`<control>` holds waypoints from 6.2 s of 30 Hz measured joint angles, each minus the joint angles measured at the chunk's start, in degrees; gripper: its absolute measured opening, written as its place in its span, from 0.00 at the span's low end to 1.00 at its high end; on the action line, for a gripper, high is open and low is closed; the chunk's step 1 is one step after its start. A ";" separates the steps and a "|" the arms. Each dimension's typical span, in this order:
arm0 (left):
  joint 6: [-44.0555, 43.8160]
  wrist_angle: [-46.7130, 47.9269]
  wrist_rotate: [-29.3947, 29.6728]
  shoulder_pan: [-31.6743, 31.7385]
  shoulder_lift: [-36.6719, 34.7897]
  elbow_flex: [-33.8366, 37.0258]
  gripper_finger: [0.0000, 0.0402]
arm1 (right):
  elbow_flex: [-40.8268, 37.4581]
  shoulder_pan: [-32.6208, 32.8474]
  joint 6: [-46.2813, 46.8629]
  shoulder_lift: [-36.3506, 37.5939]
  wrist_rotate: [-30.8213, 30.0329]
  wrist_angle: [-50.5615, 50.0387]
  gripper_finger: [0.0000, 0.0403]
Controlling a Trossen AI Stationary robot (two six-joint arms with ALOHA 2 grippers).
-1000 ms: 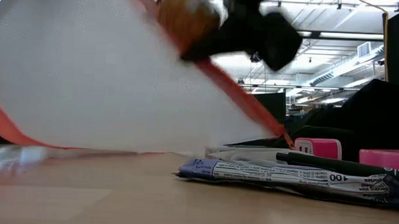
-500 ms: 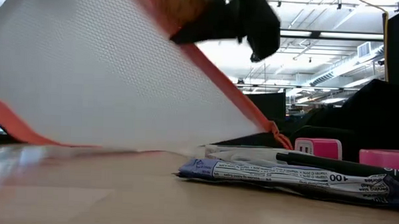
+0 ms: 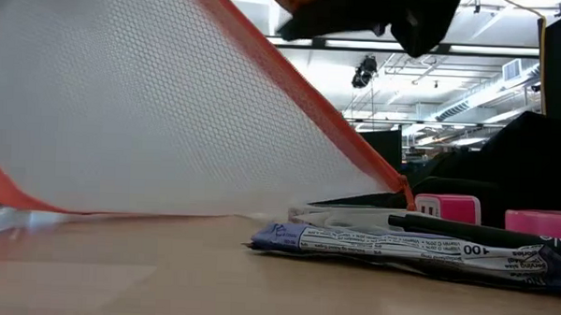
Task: Unpack backpack
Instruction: Put the scented candle into the zip bag
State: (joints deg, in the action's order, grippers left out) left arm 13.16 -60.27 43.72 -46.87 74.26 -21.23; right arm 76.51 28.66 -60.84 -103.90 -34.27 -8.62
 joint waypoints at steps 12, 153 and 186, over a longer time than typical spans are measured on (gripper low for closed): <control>-0.08 -0.66 -0.12 0.11 0.00 0.02 0.00 | 0.00 -0.49 -5.08 -3.48 1.12 9.26 0.64; -0.31 -13.73 12.79 3.97 0.00 0.00 0.00 | 0.00 1.62 5.68 -3.80 -3.56 13.33 0.64; -6.14 -3.90 1.76 10.49 0.00 -6.60 0.00 | 0.00 -3.95 8.74 -3.85 -8.58 12.24 0.64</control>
State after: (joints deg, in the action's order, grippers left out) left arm 7.03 -64.17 45.48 -36.38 74.26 -27.83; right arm 76.51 24.71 -52.10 -107.74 -42.85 3.62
